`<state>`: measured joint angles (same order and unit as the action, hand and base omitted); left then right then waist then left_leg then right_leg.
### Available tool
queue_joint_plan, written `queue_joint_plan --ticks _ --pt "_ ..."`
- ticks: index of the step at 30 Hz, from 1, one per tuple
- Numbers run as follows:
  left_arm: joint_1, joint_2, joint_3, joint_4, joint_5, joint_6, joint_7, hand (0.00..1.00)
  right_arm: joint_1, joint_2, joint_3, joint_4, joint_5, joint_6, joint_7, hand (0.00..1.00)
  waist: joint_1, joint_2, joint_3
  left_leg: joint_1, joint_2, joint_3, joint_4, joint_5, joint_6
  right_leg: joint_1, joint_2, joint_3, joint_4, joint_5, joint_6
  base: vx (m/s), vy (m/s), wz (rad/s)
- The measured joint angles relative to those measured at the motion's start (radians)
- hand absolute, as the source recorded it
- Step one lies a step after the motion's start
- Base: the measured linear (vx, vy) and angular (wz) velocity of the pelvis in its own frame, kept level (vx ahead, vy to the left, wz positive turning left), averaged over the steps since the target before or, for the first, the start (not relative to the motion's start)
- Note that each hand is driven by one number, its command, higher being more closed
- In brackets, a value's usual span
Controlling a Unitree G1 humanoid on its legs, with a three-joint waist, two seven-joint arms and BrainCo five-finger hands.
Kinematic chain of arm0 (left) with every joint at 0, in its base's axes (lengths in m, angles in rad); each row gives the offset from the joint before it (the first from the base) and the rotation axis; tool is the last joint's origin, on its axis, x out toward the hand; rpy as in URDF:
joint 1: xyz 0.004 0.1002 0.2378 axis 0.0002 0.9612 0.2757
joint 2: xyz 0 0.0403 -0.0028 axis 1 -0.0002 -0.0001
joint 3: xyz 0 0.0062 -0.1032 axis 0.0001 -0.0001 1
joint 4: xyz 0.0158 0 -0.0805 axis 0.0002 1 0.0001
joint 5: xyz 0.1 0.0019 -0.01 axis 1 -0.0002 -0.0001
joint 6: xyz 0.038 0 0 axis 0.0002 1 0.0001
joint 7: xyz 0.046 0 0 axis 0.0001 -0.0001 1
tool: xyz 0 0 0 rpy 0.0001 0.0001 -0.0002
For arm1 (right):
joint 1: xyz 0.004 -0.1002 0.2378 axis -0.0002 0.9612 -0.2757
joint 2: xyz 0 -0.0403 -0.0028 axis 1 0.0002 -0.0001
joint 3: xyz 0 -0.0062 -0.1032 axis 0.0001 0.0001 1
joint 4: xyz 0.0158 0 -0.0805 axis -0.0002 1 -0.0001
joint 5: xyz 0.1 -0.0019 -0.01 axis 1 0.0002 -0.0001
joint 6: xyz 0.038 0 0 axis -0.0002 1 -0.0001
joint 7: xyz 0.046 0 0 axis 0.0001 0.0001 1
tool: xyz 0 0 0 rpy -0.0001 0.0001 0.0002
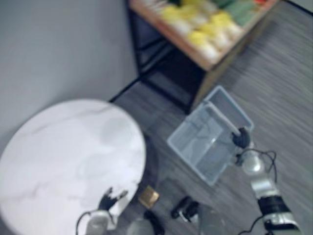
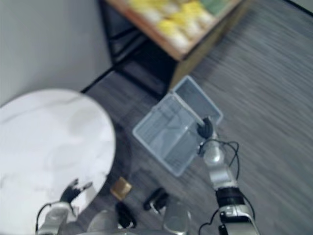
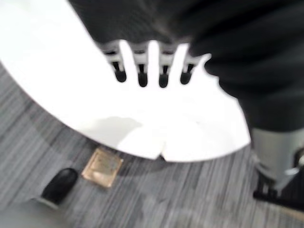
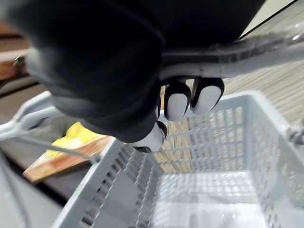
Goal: Pick vegetable in the basket
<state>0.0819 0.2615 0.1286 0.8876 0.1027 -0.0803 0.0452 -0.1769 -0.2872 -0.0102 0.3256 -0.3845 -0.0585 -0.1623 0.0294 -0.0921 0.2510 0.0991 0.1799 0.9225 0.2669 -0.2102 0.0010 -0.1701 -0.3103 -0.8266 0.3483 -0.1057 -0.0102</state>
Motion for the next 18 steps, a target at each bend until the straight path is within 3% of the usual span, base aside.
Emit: queue_joint_plan --ticks 1,2,3,4,5,6,7,11,12,15,16,17,18 --pt "0.004 -0.019 0.015 0.037 0.001 0.004 0.000 0.00 0.044 0.013 0.002 0.000 0.000 0.003 0.009 1.00 0.000 0.027 -0.015 0.015 0.062 0.029 0.082 -0.010 -0.016 0.016 0.075 0.072 -0.074 0.009 -0.007 0.16 -0.315 -2.10" --pt "0.003 -0.031 0.020 0.051 0.002 0.005 0.000 0.00 0.073 0.015 0.007 0.002 0.001 0.005 0.012 1.00 -0.006 0.040 -0.022 0.016 0.097 0.021 0.155 -0.010 -0.015 0.028 0.118 0.113 -0.109 0.018 -0.014 0.20 -0.360 -2.12" --pt "0.023 -0.062 0.040 0.056 0.007 0.004 0.001 0.00 0.131 0.022 0.025 0.006 0.002 0.010 0.018 1.00 -0.001 0.062 -0.035 0.000 0.170 -0.056 0.316 -0.027 0.010 0.062 0.182 0.204 -0.159 0.026 -0.023 0.22 -0.314 -2.40" --pt "0.051 -0.101 0.043 0.057 0.010 -0.001 0.003 0.00 0.161 0.031 0.040 0.011 0.002 0.014 0.020 1.00 0.006 0.079 -0.045 -0.027 0.146 -0.230 0.373 -0.088 0.030 0.074 0.226 0.322 -0.174 0.023 -0.031 0.21 -0.249 -2.69" --pt "0.063 -0.115 0.040 0.059 0.010 -0.004 0.001 0.00 0.163 0.030 0.046 0.024 0.002 0.016 0.020 1.00 0.009 0.086 -0.048 -0.051 0.117 -0.336 0.392 -0.110 0.024 0.078 0.241 0.366 -0.174 0.021 -0.040 0.20 -0.119 -2.90" --pt "0.082 -0.130 0.036 0.062 0.009 -0.004 0.000 0.00 0.164 0.029 0.048 0.066 0.002 0.019 0.020 1.00 0.018 0.090 -0.050 -0.092 0.059 -0.513 0.427 -0.131 0.005 0.089 0.275 0.471 -0.177 0.008 -0.059 0.20 -0.026 -2.75" --pt "0.088 -0.134 0.036 0.062 0.007 -0.004 0.001 0.00 0.178 0.031 0.038 0.114 0.004 0.025 0.020 1.00 0.028 0.096 -0.051 -0.136 0.028 -0.616 0.445 -0.138 -0.009 0.110 0.304 0.553 -0.186 -0.002 -0.071 0.21 -0.023 -2.46" --pt "0.069 -0.145 0.034 0.044 -0.015 -0.005 0.015 0.00 0.212 0.016 -0.085 0.248 0.054 0.064 0.007 1.00 0.028 0.109 -0.044 -0.336 -0.003 -0.646 0.424 -0.129 -0.026 0.158 0.320 0.679 -0.209 -0.017 -0.062 0.21 0.060 -1.21" --pt "0.073 -0.149 0.034 0.033 -0.022 -0.004 0.017 0.00 0.212 0.008 -0.117 0.307 0.074 0.078 -0.003 1.00 0.036 0.108 -0.040 -0.375 -0.018 -0.617 0.335 -0.107 -0.047 0.165 0.319 0.725 -0.215 -0.026 -0.050 0.24 0.185 -0.96" --pt "0.081 -0.152 0.038 0.028 -0.023 -0.004 0.020 0.00 0.212 -0.022 -0.160 0.443 0.090 0.093 -0.009 1.00 0.051 0.140 -0.045 -0.393 -0.020 -0.544 0.100 -0.004 -0.069 0.201 0.329 0.793 -0.232 -0.052 -0.010 0.36 0.263 -1.00" --pt "0.099 -0.148 0.057 0.028 -0.023 -0.003 0.023 0.00 0.223 -0.014 -0.165 0.518 0.090 0.109 -0.005 1.00 0.077 0.131 -0.050 -0.376 -0.026 -0.546 0.127 0.043 -0.030 0.203 0.326 0.848 -0.176 -0.105 0.003 0.40 0.290 -0.98" --pt "0.106 -0.146 0.068 0.028 -0.023 -0.003 0.025 0.00 0.235 -0.003 -0.174 0.538 0.089 0.112 -0.002 1.00 0.082 0.123 -0.056 -0.368 -0.043 -0.548 0.129 0.042 -0.001 0.208 0.312 0.852 -0.131 -0.134 0.025 0.43 0.278 -0.88" --pt "0.103 -0.143 0.076 0.028 -0.025 -0.003 0.030 0.00 0.254 0.024 -0.182 0.571 0.089 0.113 0.003 1.00 0.078 0.089 -0.054 -0.333 -0.080 -0.540 0.127 0.014 0.060 0.131 0.277 0.830 0.111 -0.176 0.107 0.33 0.198 -0.18"
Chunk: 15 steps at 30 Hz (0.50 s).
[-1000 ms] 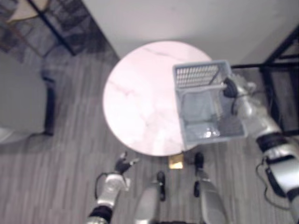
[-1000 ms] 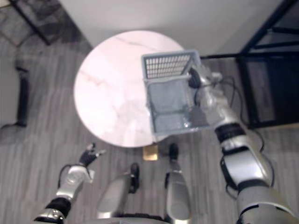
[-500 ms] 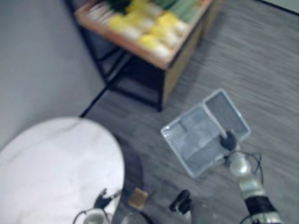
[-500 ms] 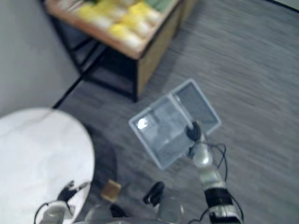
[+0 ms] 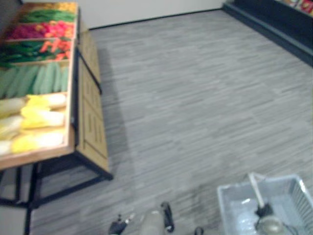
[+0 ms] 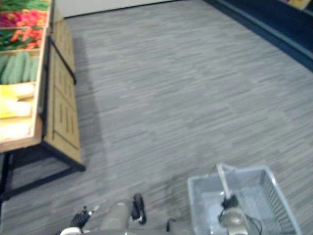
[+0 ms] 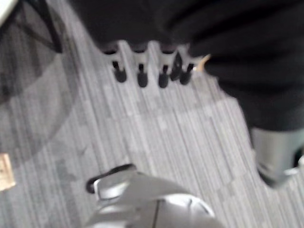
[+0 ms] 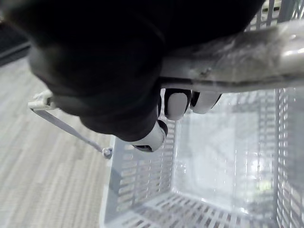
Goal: Pick vegetable in the basket
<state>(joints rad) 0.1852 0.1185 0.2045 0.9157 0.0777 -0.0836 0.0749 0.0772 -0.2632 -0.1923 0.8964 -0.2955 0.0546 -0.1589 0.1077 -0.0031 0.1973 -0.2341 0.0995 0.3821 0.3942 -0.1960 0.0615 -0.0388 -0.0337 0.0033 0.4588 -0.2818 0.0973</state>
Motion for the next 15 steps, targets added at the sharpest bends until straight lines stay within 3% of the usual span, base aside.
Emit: queue_joint_plan --ticks 1,2,3,4,6,7,8,9,10,11,13,14,15 --pt "-0.004 0.005 -0.002 0.000 -0.003 0.000 0.005 0.00 0.004 0.012 -0.005 0.019 0.000 0.002 0.002 1.00 -0.013 -0.014 0.008 0.015 -0.017 -0.006 0.000 -0.013 0.007 -0.057 -0.015 -0.003 0.146 0.017 0.026 0.40 0.216 0.58" --pt "-0.010 0.013 -0.026 -0.002 -0.025 0.004 0.010 0.00 0.036 0.021 -0.041 0.057 0.003 0.010 0.004 1.00 -0.065 -0.037 0.012 0.070 -0.069 -0.067 -0.029 -0.035 0.037 -0.185 -0.045 0.005 0.448 0.177 0.073 0.39 0.202 1.00" --pt "-0.014 0.019 -0.038 0.000 -0.027 0.008 0.012 0.00 0.055 0.027 -0.052 0.061 0.006 0.010 0.004 1.00 -0.079 -0.045 0.013 0.095 -0.087 -0.092 -0.046 -0.038 0.039 -0.218 -0.061 -0.003 0.521 0.202 0.080 0.45 0.150 1.43" --pt "-0.024 0.023 -0.053 0.000 -0.028 0.013 0.022 0.00 0.091 0.042 -0.089 0.064 0.031 0.010 0.002 1.00 -0.085 -0.045 0.014 0.145 -0.113 -0.143 -0.078 -0.042 0.032 -0.248 -0.085 -0.042 0.538 0.161 0.044 0.49 0.091 1.18" --pt "-0.058 0.025 -0.052 -0.001 -0.027 0.017 0.039 0.00 0.131 0.058 -0.122 0.079 0.062 0.009 0.003 1.00 -0.090 -0.038 0.016 0.198 -0.131 -0.237 -0.119 -0.043 0.032 -0.255 -0.107 -0.114 0.348 0.090 0.025 0.51 0.047 1.44" --pt "-0.089 0.029 -0.049 0.002 -0.027 0.018 0.045 0.00 0.135 0.063 -0.140 0.111 0.069 0.008 0.006 1.00 -0.097 -0.037 0.017 0.215 -0.143 -0.314 -0.147 -0.044 0.028 -0.262 -0.102 -0.102 0.141 0.089 0.025 0.50 -0.029 1.53" --pt "-0.101 0.029 -0.049 0.004 -0.026 0.018 0.049 0.00 0.134 0.067 -0.161 0.124 0.073 0.008 0.007 1.00 -0.103 -0.037 0.017 0.223 -0.150 -0.351 -0.162 -0.045 0.026 -0.265 -0.104 -0.085 0.032 0.098 0.037 0.63 -0.063 1.77" --pt "-0.116 0.028 -0.042 0.013 -0.022 0.018 0.058 0.00 0.127 0.071 -0.201 0.145 0.087 0.009 0.007 1.00 -0.109 -0.038 0.016 0.248 -0.163 -0.414 -0.187 -0.048 0.021 -0.265 -0.117 -0.044 -0.176 0.132 0.064 0.68 -0.115 1.78" --pt "-0.118 0.027 -0.020 0.043 -0.017 0.019 0.067 0.00 0.122 0.076 -0.268 0.166 0.111 0.008 -0.001 1.00 -0.108 -0.040 0.017 0.308 -0.175 -0.483 -0.204 -0.077 -0.007 -0.264 -0.155 -0.039 -0.321 0.171 0.064 0.62 -0.140 1.64" --pt "-0.110 0.022 -0.007 0.048 -0.017 0.021 0.070 0.00 0.119 0.077 -0.279 0.173 0.117 0.008 -0.001 1.00 -0.108 -0.043 0.015 0.332 -0.174 -0.508 -0.195 -0.101 -0.011 -0.264 -0.163 -0.035 -0.329 0.174 0.061 0.64 -0.222 1.45" --pt "-0.065 0.024 0.045 0.069 -0.017 0.019 0.075 0.00 0.127 0.083 -0.279 0.175 0.125 0.008 0.003 1.00 -0.112 -0.018 0.013 0.383 -0.137 -0.563 -0.119 -0.204 -0.028 -0.271 -0.145 -0.028 -0.210 0.169 0.052 0.57 -0.283 1.06" --pt "-0.033 0.031 0.068 0.083 -0.014 0.020 0.075 0.00 0.133 0.090 -0.271 0.178 0.131 0.009 0.011 1.00 -0.109 -0.021 -0.006 0.392 -0.117 -0.570 -0.021 -0.240 -0.065 -0.264 -0.125 -0.054 -0.143 0.166 0.047 0.64 -0.388 1.23" --pt "-0.012 0.048 0.087 0.081 -0.014 0.022 0.074 0.00 0.140 0.098 -0.260 0.178 0.141 0.009 0.018 1.00 -0.115 -0.037 -0.007 0.285 -0.113 -0.511 0.277 -0.230 -0.085 -0.230 -0.125 -0.062 -0.104 0.251 0.031 0.78 -0.484 1.37"
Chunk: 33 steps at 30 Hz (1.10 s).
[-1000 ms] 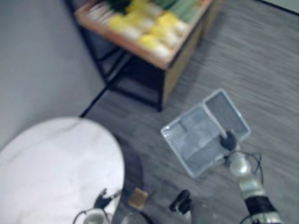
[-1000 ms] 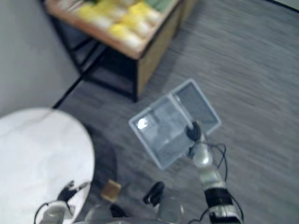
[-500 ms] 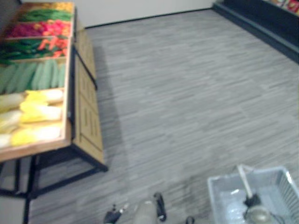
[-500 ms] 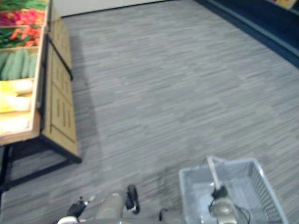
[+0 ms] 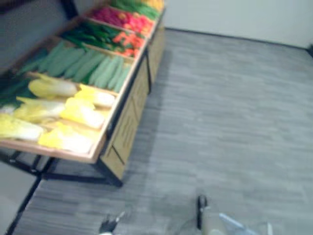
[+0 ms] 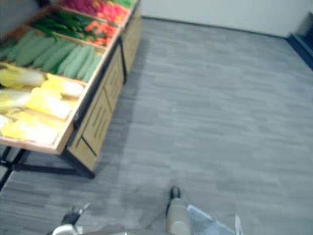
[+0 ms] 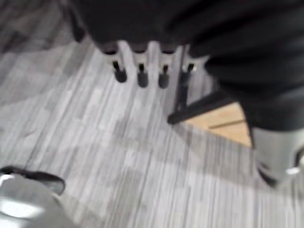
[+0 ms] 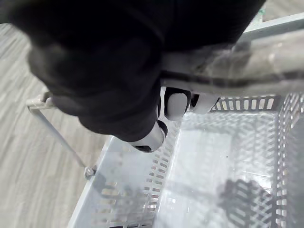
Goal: Pick vegetable in the basket
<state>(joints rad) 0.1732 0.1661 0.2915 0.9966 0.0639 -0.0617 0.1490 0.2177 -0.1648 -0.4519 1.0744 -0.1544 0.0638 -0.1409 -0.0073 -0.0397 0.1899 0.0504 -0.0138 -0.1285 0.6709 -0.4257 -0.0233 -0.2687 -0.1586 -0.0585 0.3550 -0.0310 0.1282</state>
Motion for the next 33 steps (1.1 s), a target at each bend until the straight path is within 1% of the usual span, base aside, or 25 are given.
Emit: queue_joint_plan --ticks 1,2,3,4,6,8,9,10,11,12,13,14,15,17,18,19,20,21,22,23,24,25,27,32,33 --pt "0.003 -0.028 0.010 0.006 -0.001 0.009 -0.001 0.00 -0.007 -0.043 0.021 0.002 0.006 0.008 0.000 1.00 0.006 0.057 0.014 -0.108 0.102 0.081 0.263 0.109 -0.025 0.049 0.053 -0.048 0.032 -0.059 -0.050 0.62 -0.407 0.99" --pt "0.014 -0.046 0.016 0.010 -0.001 0.013 -0.002 0.00 -0.022 -0.063 0.027 0.000 0.006 0.011 -0.002 1.00 0.024 0.086 0.020 -0.139 0.149 0.121 0.336 0.206 -0.029 0.084 0.070 -0.061 0.016 -0.074 -0.064 0.71 -0.372 0.38" --pt "0.020 -0.067 0.031 0.023 -0.003 0.025 -0.001 0.00 -0.056 -0.079 0.033 -0.009 0.006 0.003 -0.002 1.00 0.040 0.095 0.032 -0.194 0.194 0.192 0.410 0.263 -0.028 0.151 0.071 -0.071 -0.039 -0.086 -0.080 0.68 -0.335 0.25" --pt "0.023 -0.070 0.039 0.024 -0.004 0.027 0.002 0.00 -0.091 -0.086 0.030 -0.009 0.005 -0.002 -0.005 1.00 0.040 0.071 0.044 -0.249 0.207 0.293 0.391 0.183 -0.036 0.216 0.045 -0.104 -0.095 -0.084 -0.077 0.68 -0.330 0.51" --pt "0.010 -0.067 0.042 0.015 -0.004 0.024 0.003 0.00 -0.119 -0.090 0.030 -0.009 0.001 -0.008 -0.002 1.00 0.040 0.046 0.052 -0.291 0.219 0.459 0.260 0.142 -0.042 0.309 0.022 -0.180 -0.176 -0.086 -0.079 0.41 -0.244 0.98" --pt "0.003 -0.067 0.043 0.001 -0.003 0.018 0.002 0.00 -0.138 -0.102 0.012 -0.007 0.006 -0.021 -0.005 1.00 0.038 0.032 0.046 -0.282 0.218 0.762 -0.034 0.143 0.000 0.401 0.025 -0.296 -0.248 -0.117 -0.055 0.44 -0.228 1.38" --pt "0.003 -0.071 0.051 0.003 -0.001 0.022 0.002 0.00 -0.147 -0.112 -0.008 -0.007 0.006 -0.026 -0.008 1.00 0.039 0.040 0.042 -0.275 0.189 0.838 -0.157 0.175 0.060 0.418 0.036 -0.351 -0.180 -0.176 -0.031 0.49 -0.179 1.23" --pt "0.007 -0.079 0.071 0.017 -0.001 0.024 0.003 0.00 -0.148 -0.121 -0.014 -0.008 0.005 -0.032 -0.008 1.00 0.040 0.058 0.033 -0.266 0.162 0.817 -0.226 0.205 0.096 0.397 0.040 -0.377 -0.045 -0.227 -0.008 0.58 -0.145 1.06" --pt "0.011 -0.075 0.077 0.036 -0.001 0.029 0.003 0.00 -0.148 -0.124 -0.014 -0.006 0.005 -0.035 -0.008 1.00 0.043 0.059 0.030 -0.230 0.138 0.780 -0.285 0.182 0.207 0.353 0.017 -0.382 0.152 -0.254 0.000 0.54 -0.141 1.09" --pt "0.011 -0.057 0.080 0.048 -0.003 0.033 0.006 0.00 -0.156 -0.095 -0.012 -0.006 0.004 -0.034 -0.008 1.00 0.036 0.003 0.031 -0.193 0.080 0.734 -0.313 0.188 0.186 0.290 -0.059 -0.358 0.383 -0.225 -0.004 0.42 -0.107 1.56" --pt "0.013 -0.052 0.078 0.038 -0.005 0.038 0.010 0.00 -0.145 -0.070 -0.011 -0.008 0.002 -0.037 -0.002 1.00 0.026 -0.039 0.036 -0.148 0.019 0.659 -0.368 0.186 0.194 0.198 -0.097 -0.261 0.606 -0.122 0.019 0.41 -0.165 1.92" --pt "0.007 -0.056 0.078 0.027 -0.014 0.041 0.018 0.00 -0.144 -0.056 -0.013 0.000 0.002 -0.038 -0.004 1.00 0.023 -0.050 0.039 -0.128 0.004 0.592 -0.379 0.185 0.190 0.151 -0.084 -0.200 0.675 -0.143 0.018 0.46 -0.185 2.13" --pt "0.005 -0.062 0.078 0.014 -0.021 0.041 0.027 0.00 -0.141 -0.049 -0.014 0.003 0.002 -0.038 -0.003 1.00 0.017 -0.049 0.040 -0.111 -0.006 0.522 -0.394 0.195 0.172 0.117 -0.083 -0.185 0.672 -0.174 0.009 0.58 -0.267 2.28" --pt "-0.007 -0.074 0.103 -0.016 -0.024 0.041 0.041 0.00 -0.124 -0.051 -0.039 0.003 0.002 -0.041 -0.009 1.00 0.007 -0.024 0.041 -0.080 -0.017 0.381 -0.424 0.202 0.150 0.076 -0.085 -0.169 0.522 -0.212 -0.013 0.48 -0.270 2.30" --pt "-0.042 -0.076 0.126 -0.041 -0.035 0.043 0.048 0.00 -0.112 -0.053 -0.050 0.004 0.002 -0.041 -0.008 1.00 0.007 -0.001 0.046 -0.068 -0.012 0.273 -0.431 0.206 0.126 0.074 -0.064 -0.123 0.333 -0.213 -0.013 0.44 -0.336 2.57" --pt "-0.071 -0.071 0.137 -0.082 -0.052 0.042 0.064 0.00 -0.102 -0.053 -0.058 0.008 0.006 -0.041 -0.012 1.00 0.006 0.006 0.041 -0.065 -0.009 0.183 -0.437 0.206 0.094 0.081 -0.042 -0.019 0.129 -0.200 0.007 0.42 -0.373 2.55" --pt "-0.084 -0.066 0.136 -0.108 -0.052 0.038 0.079 0.00 -0.100 -0.051 -0.064 0.014 0.009 -0.043 -0.017 1.00 0.007 0.006 0.040 -0.064 -0.011 0.147 -0.436 0.200 0.075 0.084 -0.038 0.040 0.044 -0.190 0.012 0.40 -0.434 2.38" --pt "-0.105 -0.045 0.123 -0.172 -0.052 0.034 0.103 0.00 -0.099 -0.037 -0.086 0.025 0.016 -0.044 -0.023 1.00 0.008 -0.008 0.035 -0.071 -0.014 0.078 -0.406 0.184 0.039 0.087 -0.038 0.127 -0.073 -0.156 0.035 0.40 -0.526 2.09" --pt "-0.115 -0.021 0.112 -0.277 -0.054 0.024 0.125 0.00 -0.091 -0.007 -0.092 0.023 0.033 -0.045 -0.024 1.00 0.012 -0.039 0.033 -0.071 -0.018 0.029 -0.377 0.162 0.002 0.086 -0.043 0.144 -0.118 -0.033 0.041 0.39 -0.572 1.97" --pt "-0.129 -0.022 0.110 -0.313 -0.057 0.017 0.132 0.00 -0.089 -0.002 -0.092 0.023 0.045 -0.046 -0.024 1.00 0.012 -0.026 0.040 -0.064 -0.007 0.013 -0.365 0.150 -0.018 0.092 -0.035 0.122 -0.078 -0.045 0.056 0.40 -0.661 1.53" --pt "-0.135 -0.040 0.084 -0.431 -0.111 -0.002 0.167 0.00 -0.085 -0.001 -0.091 0.002 0.049 -0.048 -0.030 1.00 0.017 0.018 0.026 -0.077 0.066 0.012 -0.359 0.163 -0.057 0.100 0.008 0.060 -0.052 -0.067 0.020 0.28 -0.511 0.85" --pt "-0.136 -0.051 0.082 -0.495 -0.135 -0.014 0.181 0.00 -0.083 0.001 -0.090 -0.012 0.049 -0.049 -0.027 1.00 0.023 0.020 0.024 -0.084 0.089 0.021 -0.366 0.172 -0.072 0.102 0.023 0.045 -0.057 -0.077 0.004 0.25 -0.462 0.56" --pt "-0.168 -0.079 0.056 -0.682 -0.180 -0.060 0.221 0.00 -0.075 0.003 -0.091 -0.065 0.055 -0.056 -0.033 1.00 0.025 0.056 0.024 -0.082 0.153 0.066 -0.406 0.209 -0.106 0.125 0.062 -0.015 -0.078 -0.086 -0.022 0.15 -0.354 0.51" --pt "-0.235 -0.085 -0.038 -1.005 -0.168 -0.162 0.247 0.00 -0.060 0.003 -0.111 -0.097 0.056 -0.072 -0.046 1.00 0.006 0.060 0.018 -0.002 0.185 0.195 -0.543 0.304 -0.115 0.170 0.094 -0.038 -0.119 -0.091 -0.060 0.07 -0.215 0.16" --pt "-0.243 -0.084 -0.046 -1.016 -0.167 -0.172 0.247 0.00 -0.061 0.002 -0.120 -0.094 0.056 -0.074 -0.046 1.00 0.003 0.076 0.013 0.002 0.187 0.201 -0.556 0.306 -0.112 0.172 0.098 -0.037 -0.130 -0.084 -0.067 -0.01 -0.013 -0.09"
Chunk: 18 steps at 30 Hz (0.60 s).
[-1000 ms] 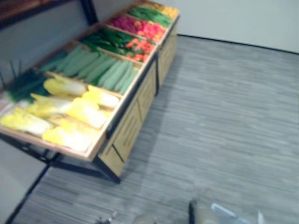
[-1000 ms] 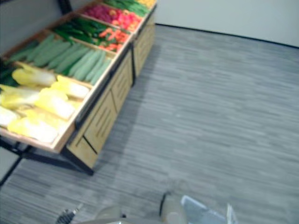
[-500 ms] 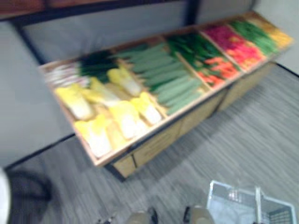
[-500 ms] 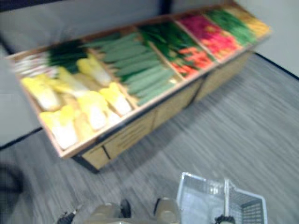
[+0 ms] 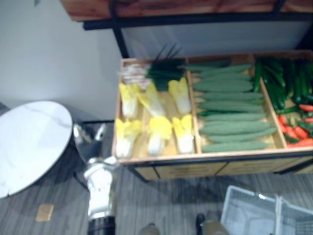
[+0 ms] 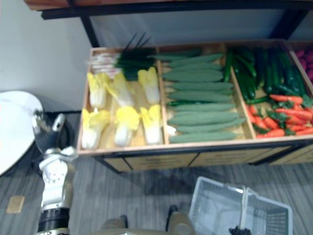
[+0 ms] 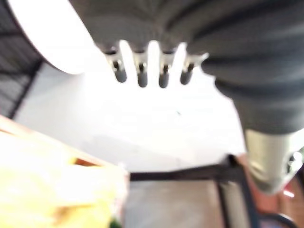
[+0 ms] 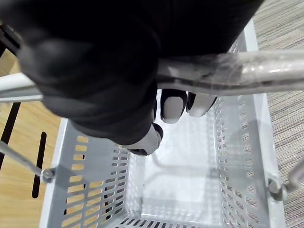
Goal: Pick vegetable in the basket
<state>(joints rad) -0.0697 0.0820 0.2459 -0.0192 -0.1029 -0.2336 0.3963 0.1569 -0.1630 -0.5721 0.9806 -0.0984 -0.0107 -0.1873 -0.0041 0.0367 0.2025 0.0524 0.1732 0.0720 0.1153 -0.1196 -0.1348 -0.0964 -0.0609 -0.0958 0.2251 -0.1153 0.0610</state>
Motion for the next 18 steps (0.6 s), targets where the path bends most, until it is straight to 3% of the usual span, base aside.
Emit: queue_joint_plan --ticks 2,5,9,12,18 --pt "-0.010 0.000 -0.022 0.000 0.006 -0.002 -0.010 0.00 -0.003 -0.003 -0.015 0.019 -0.002 -0.002 0.001 1.00 -0.023 0.009 -0.004 0.024 0.010 0.009 -0.041 0.001 0.002 0.023 0.015 0.001 -0.050 0.031 0.000 -0.02 0.031 -0.14" --pt "-0.016 0.001 -0.093 0.020 0.009 0.008 -0.032 0.00 -0.015 -0.001 -0.025 0.048 -0.011 0.014 0.001 1.00 -0.024 0.005 -0.003 0.034 0.010 0.061 -0.068 0.001 0.002 0.032 0.028 0.044 -0.132 0.095 0.006 -0.06 0.070 -0.39" --pt "-0.021 0.001 -0.172 0.129 0.054 0.055 -0.063 0.00 -0.035 0.011 -0.029 0.059 -0.020 0.045 0.000 1.00 -0.050 0.009 0.003 0.008 -0.010 0.113 -0.087 0.008 0.012 0.029 0.015 0.082 -0.240 0.174 0.017 -0.11 0.062 -0.32" --pt "-0.030 0.000 -0.192 0.220 0.170 0.115 -0.067 0.00 -0.039 0.023 -0.027 0.056 -0.021 0.059 -0.006 1.00 -0.075 0.017 0.021 -0.007 -0.022 0.144 -0.096 0.009 0.016 0.017 0.007 0.106 -0.286 0.207 0.018 -0.10 0.023 -0.30" --pt "-0.191 0.017 -0.187 0.451 0.286 0.173 -0.010 0.00 -0.063 0.027 0.011 0.016 -0.019 0.063 -0.025 1.00 -0.077 0.008 0.081 -0.075 -0.019 0.196 -0.096 0.028 0.010 -0.088 0.010 0.134 -0.286 0.250 0.018 -0.04 -0.026 -0.25"
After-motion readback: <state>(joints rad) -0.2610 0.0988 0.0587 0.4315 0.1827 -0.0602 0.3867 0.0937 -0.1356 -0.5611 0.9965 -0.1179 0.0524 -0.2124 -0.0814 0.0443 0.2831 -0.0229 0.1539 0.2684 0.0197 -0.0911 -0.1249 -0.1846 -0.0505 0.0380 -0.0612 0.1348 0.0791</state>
